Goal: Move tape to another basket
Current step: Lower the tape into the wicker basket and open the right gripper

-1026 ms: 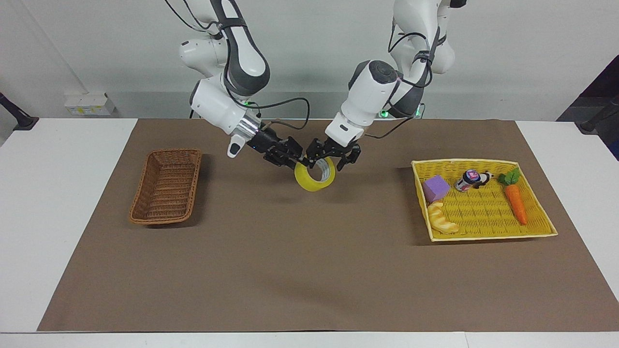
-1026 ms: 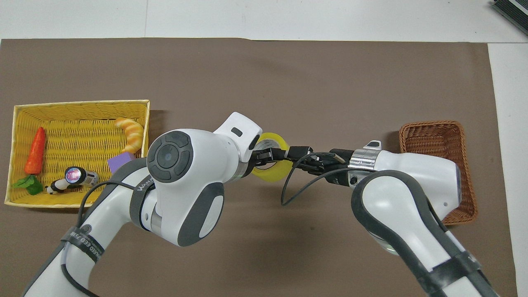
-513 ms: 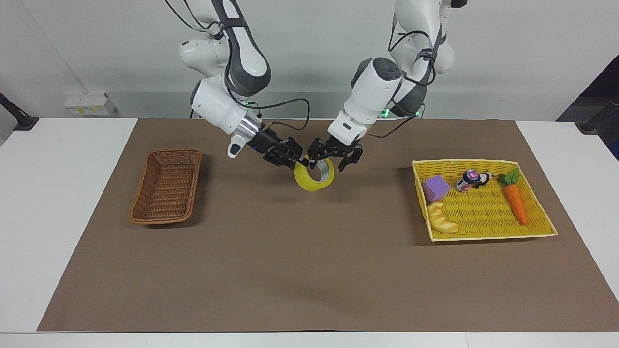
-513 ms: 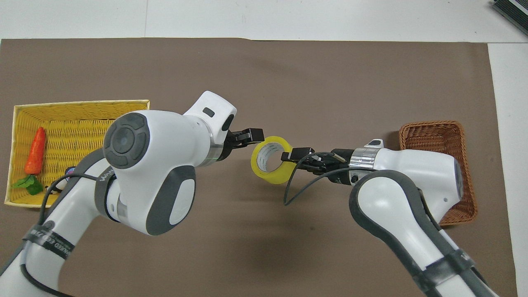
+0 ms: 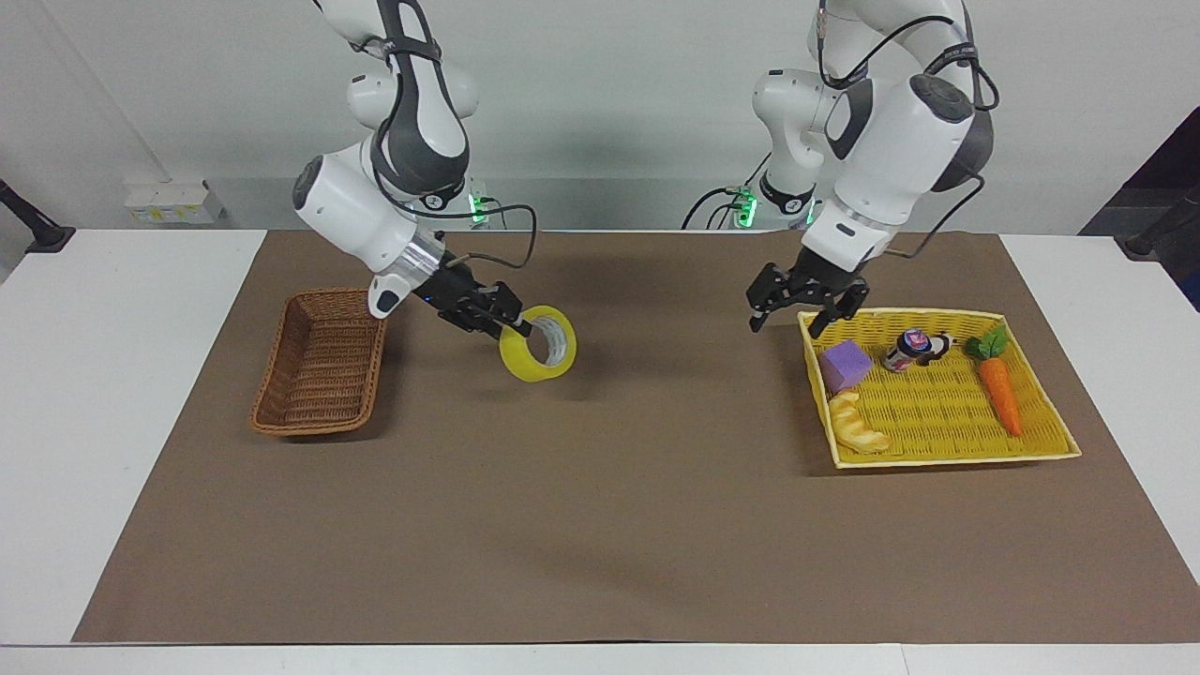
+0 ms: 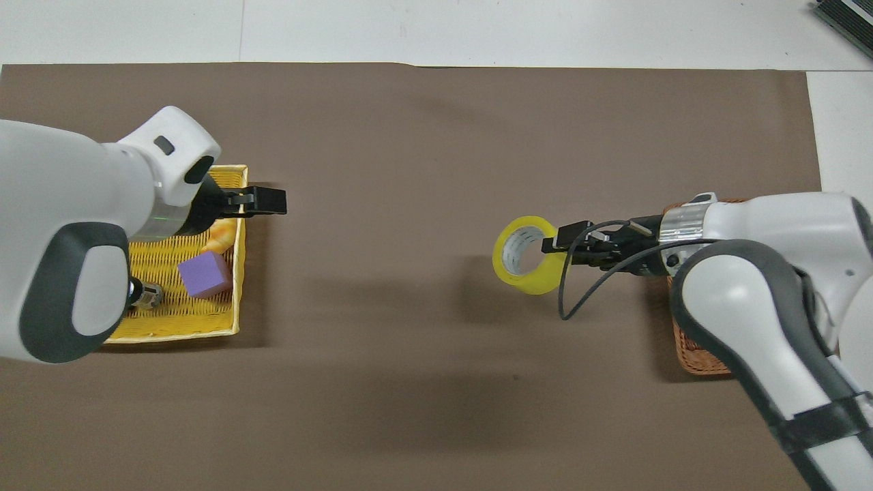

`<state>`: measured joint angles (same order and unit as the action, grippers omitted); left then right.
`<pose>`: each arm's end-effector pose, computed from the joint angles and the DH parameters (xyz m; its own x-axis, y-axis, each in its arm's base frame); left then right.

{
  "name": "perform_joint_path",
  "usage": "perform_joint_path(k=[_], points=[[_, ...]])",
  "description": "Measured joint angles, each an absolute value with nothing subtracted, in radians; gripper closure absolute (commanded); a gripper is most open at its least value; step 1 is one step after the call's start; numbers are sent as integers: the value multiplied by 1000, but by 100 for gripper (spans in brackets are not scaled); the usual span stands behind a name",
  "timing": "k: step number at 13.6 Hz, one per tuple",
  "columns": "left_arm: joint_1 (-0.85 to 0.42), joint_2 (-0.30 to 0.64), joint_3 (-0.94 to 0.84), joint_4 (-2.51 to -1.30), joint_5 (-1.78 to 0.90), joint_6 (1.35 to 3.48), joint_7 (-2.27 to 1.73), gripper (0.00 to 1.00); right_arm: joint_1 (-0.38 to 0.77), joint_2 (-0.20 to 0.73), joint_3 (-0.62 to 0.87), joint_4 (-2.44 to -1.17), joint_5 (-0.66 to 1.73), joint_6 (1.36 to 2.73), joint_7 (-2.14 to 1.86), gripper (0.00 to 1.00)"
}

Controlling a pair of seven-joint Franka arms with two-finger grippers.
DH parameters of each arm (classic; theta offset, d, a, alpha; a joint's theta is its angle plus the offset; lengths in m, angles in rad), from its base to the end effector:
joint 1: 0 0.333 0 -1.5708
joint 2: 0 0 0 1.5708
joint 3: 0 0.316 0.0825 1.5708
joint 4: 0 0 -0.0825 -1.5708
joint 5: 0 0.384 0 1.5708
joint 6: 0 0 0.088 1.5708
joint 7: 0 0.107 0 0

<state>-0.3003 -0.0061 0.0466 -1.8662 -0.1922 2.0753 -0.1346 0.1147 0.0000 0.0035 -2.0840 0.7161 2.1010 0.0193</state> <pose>0.5602 -0.1553 0.5342 0.9836 -0.0244 0.1785 -0.0622 -0.9759 0.2092 0.5455 0.0964 0.4371 0.9668 -0.2341 -0.1022 -0.2498 -0.7827 -0.5700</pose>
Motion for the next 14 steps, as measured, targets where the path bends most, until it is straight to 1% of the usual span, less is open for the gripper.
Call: perform_joint_path(k=[1,3,5,8,10,12,14], points=[[-266,-9,47,-1849,-168,2060,-87,0,83,1,2,-2049,663,2054,34,100],[-200,-10,48,-1790,-118,2021,1,0,40,11,1,-2004,544,2013,53,100],[-144,-11,48,-1718,-78,1967,67,0,17,32,0,-1968,369,1970,58,100],[-85,-12,49,-1599,-40,1831,157,0,-16,74,0,-1899,136,1884,69,100],[-56,-11,49,-1530,-36,1736,210,0,-48,102,-1,-1832,66,1850,69,100],[-43,-7,49,-1470,-36,1652,225,0,-75,136,-1,-1760,49,1837,69,100],[-42,0,49,-1423,-32,1588,243,0,-96,162,-1,-1748,13,1823,69,100]])
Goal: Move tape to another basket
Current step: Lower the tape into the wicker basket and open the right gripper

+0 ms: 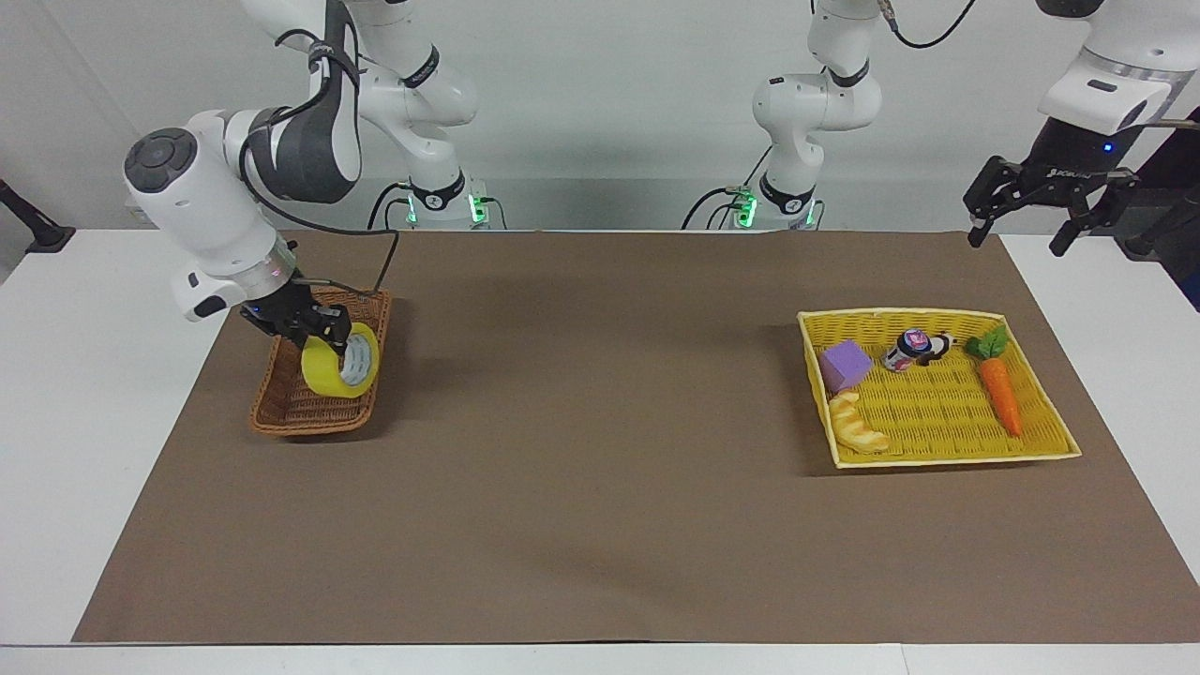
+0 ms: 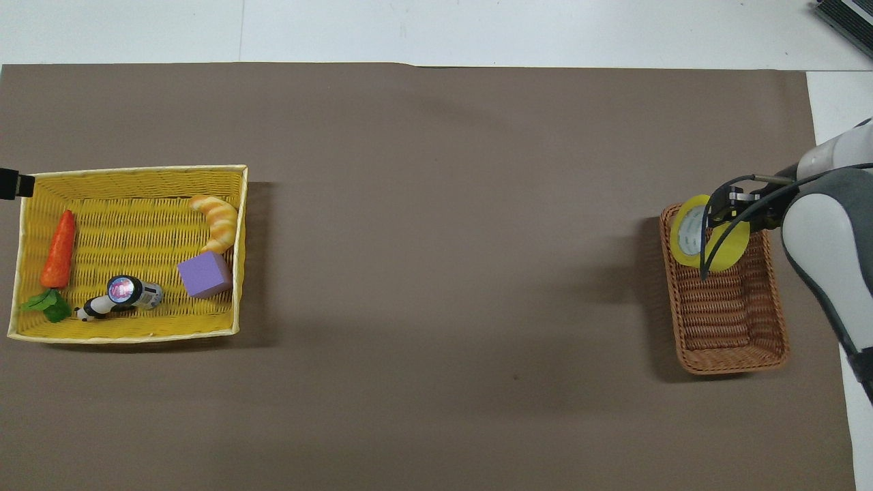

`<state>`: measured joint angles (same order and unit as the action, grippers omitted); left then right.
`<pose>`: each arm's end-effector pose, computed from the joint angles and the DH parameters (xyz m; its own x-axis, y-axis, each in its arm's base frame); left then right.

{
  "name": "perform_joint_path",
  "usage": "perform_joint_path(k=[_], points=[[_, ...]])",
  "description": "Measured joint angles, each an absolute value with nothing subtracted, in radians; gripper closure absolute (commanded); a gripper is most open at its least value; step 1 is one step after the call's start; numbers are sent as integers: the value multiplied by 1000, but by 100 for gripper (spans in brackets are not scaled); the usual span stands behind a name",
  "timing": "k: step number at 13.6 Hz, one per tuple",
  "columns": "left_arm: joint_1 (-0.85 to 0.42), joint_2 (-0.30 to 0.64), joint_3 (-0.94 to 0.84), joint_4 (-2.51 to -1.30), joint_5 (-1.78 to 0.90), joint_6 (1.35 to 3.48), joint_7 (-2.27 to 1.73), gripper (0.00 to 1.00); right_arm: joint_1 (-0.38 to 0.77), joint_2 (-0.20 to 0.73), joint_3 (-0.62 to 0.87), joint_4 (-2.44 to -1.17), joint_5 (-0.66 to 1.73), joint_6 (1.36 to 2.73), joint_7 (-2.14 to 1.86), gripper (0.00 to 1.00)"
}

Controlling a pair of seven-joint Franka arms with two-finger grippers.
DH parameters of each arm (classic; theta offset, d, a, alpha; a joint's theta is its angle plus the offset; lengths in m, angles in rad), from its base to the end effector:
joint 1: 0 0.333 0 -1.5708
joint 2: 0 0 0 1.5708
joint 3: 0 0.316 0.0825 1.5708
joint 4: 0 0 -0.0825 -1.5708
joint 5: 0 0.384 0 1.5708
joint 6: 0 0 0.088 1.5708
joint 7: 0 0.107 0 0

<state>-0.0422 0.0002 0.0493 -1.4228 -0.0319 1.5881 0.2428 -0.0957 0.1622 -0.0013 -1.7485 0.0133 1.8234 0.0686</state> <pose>0.5546 0.0006 0.6961 0.9580 -0.2330 0.1671 -0.2348 -0.9720 -0.0089 0.5976 -0.0570 0.4670 0.9819 -0.1677 -0.0878 -0.1689 -0.9856 -0.0063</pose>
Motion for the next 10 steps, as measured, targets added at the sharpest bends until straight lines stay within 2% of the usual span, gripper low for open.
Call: perform_joint_path(k=[4,5,6,7,10], points=[[-42,2,53,-1408,-14,1562,288,0,-141,204,-2,-1834,-65,1841,-8,100],[-42,2,53,-1408,-13,1558,290,0,-166,210,-2,-1862,-68,1867,-42,97],[-42,2,54,-1408,-13,1555,290,0,-180,213,-3,-1884,-70,1896,-61,20],[-42,2,54,-1408,-13,1551,291,0,-185,209,-2,-1886,-70,1907,-67,0],[-40,1,55,-1410,-13,1539,291,0,-182,211,2,-1892,-72,1913,-68,0]])
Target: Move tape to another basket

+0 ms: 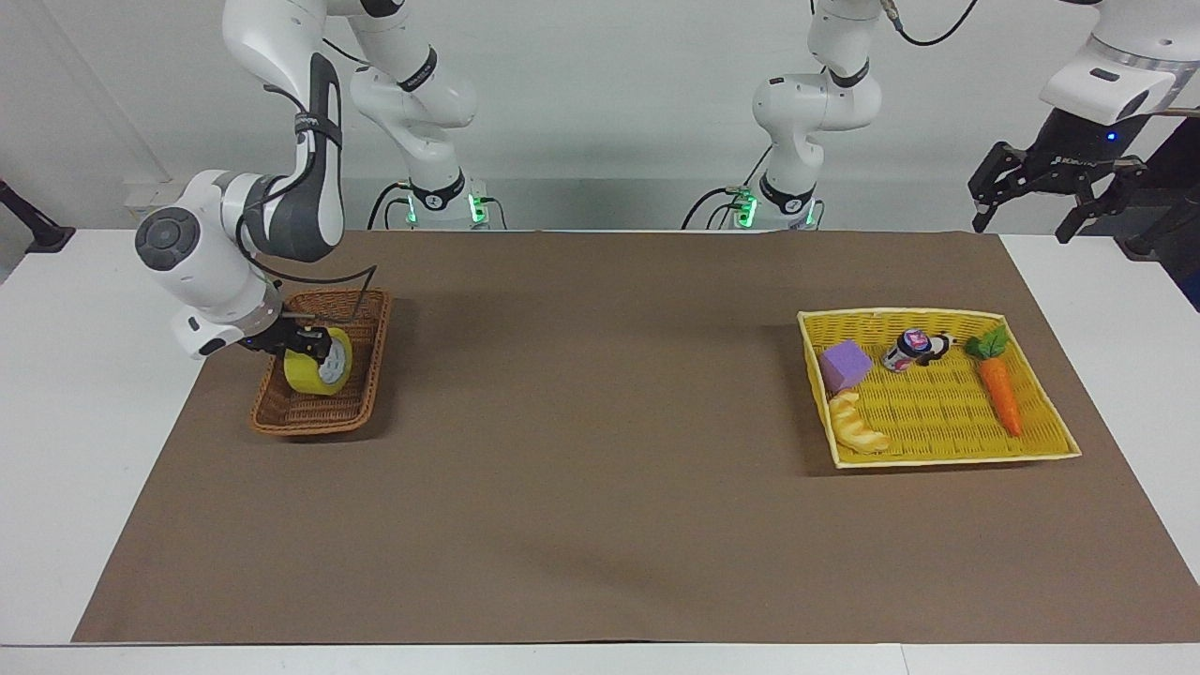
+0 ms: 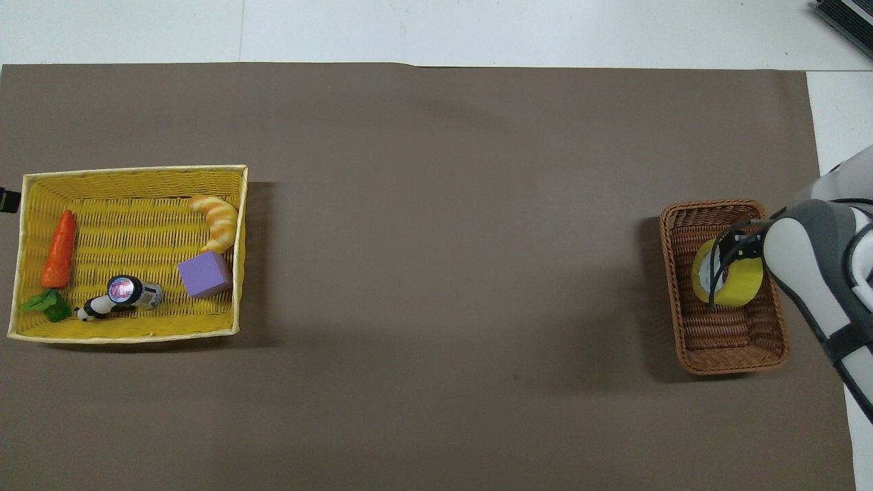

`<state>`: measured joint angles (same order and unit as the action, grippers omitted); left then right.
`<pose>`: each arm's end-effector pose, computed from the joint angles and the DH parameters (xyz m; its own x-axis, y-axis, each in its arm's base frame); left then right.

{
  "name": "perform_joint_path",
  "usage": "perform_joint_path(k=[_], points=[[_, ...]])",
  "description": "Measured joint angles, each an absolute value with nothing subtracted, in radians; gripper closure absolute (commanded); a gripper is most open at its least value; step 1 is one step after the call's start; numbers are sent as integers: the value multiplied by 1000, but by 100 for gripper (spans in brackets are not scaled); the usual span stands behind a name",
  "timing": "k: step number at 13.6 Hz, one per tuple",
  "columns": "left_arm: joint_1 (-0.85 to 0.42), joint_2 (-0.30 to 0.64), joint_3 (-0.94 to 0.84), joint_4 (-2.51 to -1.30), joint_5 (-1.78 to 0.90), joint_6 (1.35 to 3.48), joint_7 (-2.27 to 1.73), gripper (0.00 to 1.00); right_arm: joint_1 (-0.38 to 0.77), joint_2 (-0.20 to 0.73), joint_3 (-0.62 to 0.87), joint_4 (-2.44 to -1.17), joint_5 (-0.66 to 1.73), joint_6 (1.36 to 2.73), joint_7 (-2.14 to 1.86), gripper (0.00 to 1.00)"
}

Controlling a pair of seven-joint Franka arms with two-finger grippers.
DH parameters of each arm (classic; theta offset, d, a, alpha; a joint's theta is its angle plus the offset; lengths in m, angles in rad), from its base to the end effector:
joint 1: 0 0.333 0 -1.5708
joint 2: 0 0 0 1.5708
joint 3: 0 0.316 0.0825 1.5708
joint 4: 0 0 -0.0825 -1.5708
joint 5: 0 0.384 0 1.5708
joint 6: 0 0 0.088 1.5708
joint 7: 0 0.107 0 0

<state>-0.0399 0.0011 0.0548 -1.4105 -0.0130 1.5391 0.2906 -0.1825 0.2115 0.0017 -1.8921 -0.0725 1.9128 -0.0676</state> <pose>0.5498 0.0067 0.6963 0.9539 -0.2727 0.1255 -0.2719 -0.9620 -0.0242 0.5754 -0.1105 0.3791 0.9772 -0.0855 -0.1941 -0.0774 -0.9958 0.0490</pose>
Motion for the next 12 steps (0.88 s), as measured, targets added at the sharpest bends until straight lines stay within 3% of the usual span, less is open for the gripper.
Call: perform_joint_path(k=[5,12], points=[[-40,1,55,-1410,-13,1537,291,0,-171,206,14,-1804,-73,1927,-68,0],[-40,1,53,-1411,-13,1536,291,0,-31,190,19,-1666,-73,1861,54,0]])
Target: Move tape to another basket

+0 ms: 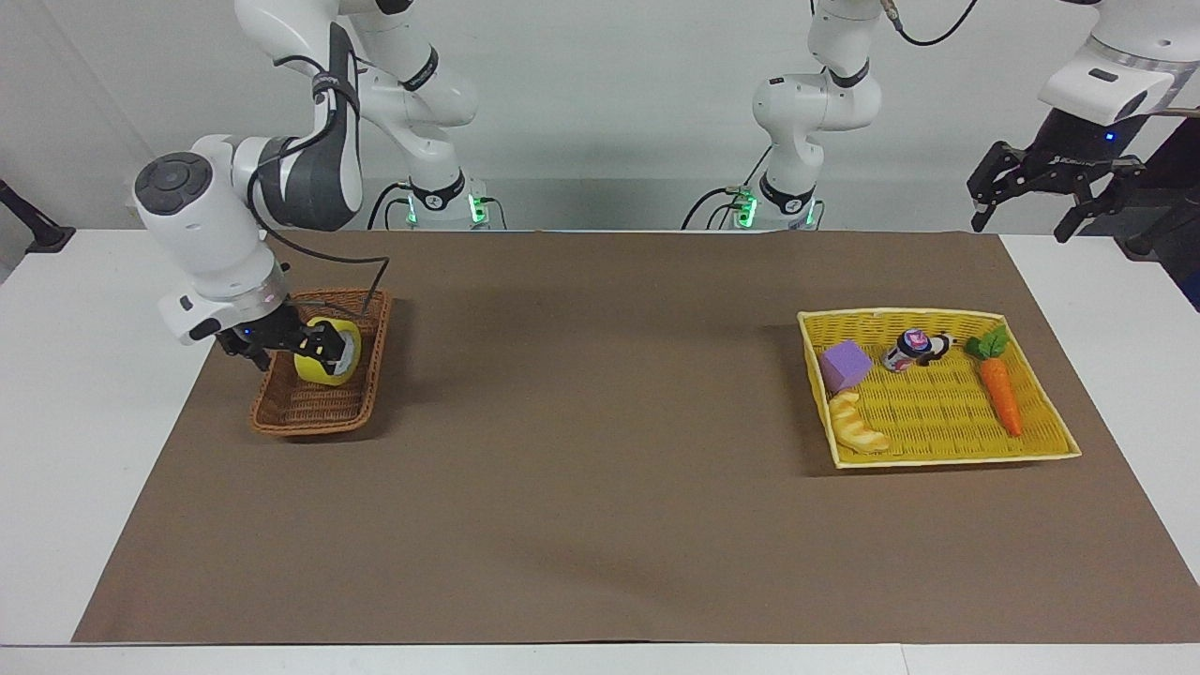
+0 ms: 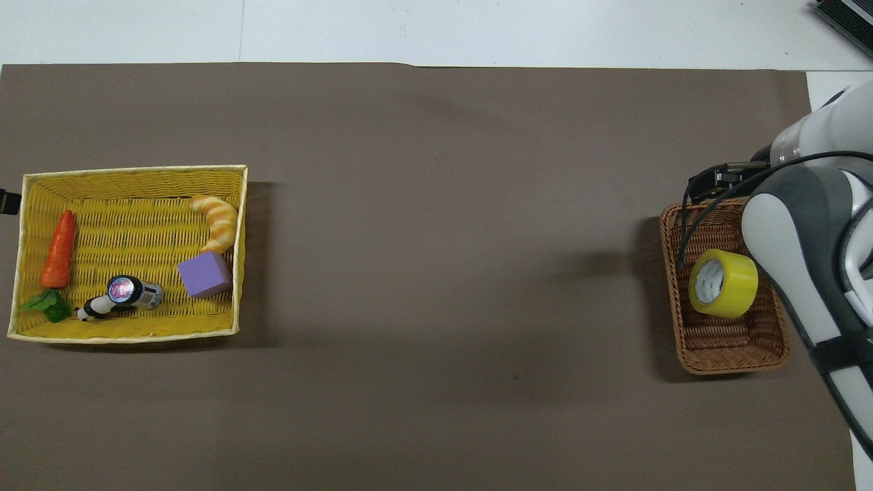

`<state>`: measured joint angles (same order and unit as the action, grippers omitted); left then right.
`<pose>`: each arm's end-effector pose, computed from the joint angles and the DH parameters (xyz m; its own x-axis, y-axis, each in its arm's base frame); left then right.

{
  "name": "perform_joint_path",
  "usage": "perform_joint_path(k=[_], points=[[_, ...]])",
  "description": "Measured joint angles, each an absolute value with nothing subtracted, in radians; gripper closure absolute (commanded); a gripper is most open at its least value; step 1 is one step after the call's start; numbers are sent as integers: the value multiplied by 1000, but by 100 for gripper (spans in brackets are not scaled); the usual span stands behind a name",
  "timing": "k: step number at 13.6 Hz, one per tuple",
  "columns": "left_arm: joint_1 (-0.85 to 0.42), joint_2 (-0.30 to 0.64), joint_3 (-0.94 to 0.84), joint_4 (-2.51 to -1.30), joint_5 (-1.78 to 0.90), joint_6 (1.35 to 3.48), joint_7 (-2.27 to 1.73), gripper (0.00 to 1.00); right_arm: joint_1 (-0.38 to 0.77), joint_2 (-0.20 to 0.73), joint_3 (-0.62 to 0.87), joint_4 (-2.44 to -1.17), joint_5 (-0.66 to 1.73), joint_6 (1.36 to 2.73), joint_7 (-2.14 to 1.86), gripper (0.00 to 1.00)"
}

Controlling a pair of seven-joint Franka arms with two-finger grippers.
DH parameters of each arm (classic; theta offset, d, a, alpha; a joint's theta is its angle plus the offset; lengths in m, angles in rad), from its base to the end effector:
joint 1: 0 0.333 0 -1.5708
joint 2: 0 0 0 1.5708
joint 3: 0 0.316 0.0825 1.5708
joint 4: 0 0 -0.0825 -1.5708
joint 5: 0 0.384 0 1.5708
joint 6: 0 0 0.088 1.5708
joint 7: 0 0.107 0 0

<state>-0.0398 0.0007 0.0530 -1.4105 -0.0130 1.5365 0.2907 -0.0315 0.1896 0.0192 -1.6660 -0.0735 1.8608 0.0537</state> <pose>0.5494 0.0058 0.6963 0.9536 -0.2745 0.1234 -0.2737 -0.9615 -0.0236 0.6208 -0.0141 0.4927 0.9989 -0.0452 0.0082 -0.0457 -0.9967 0.0665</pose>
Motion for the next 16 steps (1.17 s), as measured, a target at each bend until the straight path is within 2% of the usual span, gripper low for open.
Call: perform_joint_path(k=[7,9,16], points=[[-40,1,53,-1411,-13,1537,291,0,-35,27,17,-1561,-9,1526,-59,0],[-40,1,53,-1411,-13,1536,291,0,-35,15,18,-1532,-11,1458,-66,0],[-31,-5,57,-1413,-13,1482,291,0,-61,15,12,-1510,-20,1459,-67,0]])
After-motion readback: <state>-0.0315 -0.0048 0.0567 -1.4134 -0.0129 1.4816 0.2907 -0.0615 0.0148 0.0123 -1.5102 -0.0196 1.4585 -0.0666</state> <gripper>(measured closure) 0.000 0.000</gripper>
